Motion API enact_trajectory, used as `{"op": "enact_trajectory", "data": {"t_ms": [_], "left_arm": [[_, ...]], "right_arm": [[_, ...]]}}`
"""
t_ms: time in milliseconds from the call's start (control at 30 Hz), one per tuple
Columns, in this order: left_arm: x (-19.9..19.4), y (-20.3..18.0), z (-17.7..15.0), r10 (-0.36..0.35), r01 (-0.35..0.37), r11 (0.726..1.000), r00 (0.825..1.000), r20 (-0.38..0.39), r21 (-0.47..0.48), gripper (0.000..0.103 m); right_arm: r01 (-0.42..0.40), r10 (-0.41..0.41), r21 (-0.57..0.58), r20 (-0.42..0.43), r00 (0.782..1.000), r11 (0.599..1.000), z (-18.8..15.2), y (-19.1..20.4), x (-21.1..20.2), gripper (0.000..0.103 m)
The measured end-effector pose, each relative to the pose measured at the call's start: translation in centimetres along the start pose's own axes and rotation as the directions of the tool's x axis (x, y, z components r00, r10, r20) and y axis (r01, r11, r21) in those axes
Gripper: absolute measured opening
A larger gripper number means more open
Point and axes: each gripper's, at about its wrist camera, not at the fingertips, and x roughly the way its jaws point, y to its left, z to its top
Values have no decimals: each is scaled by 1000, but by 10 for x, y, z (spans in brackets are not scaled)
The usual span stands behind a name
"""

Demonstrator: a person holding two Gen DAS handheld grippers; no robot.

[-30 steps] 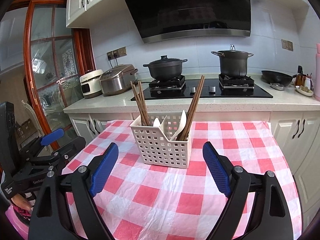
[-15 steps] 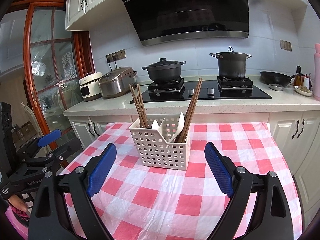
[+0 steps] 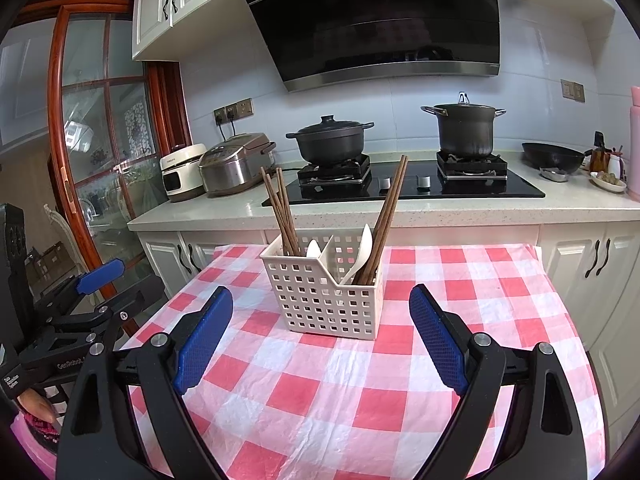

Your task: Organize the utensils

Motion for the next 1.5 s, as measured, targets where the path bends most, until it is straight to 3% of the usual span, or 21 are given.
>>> {"op": "enact_trajectory", "data": {"t_ms": [1500], "left_arm": [[-1, -2, -2, 0, 0, 1000, 1000, -8, -5, 98]], "right_arm": [[-4, 4, 7, 2, 1000, 1000, -2, 2, 1, 85]]}}
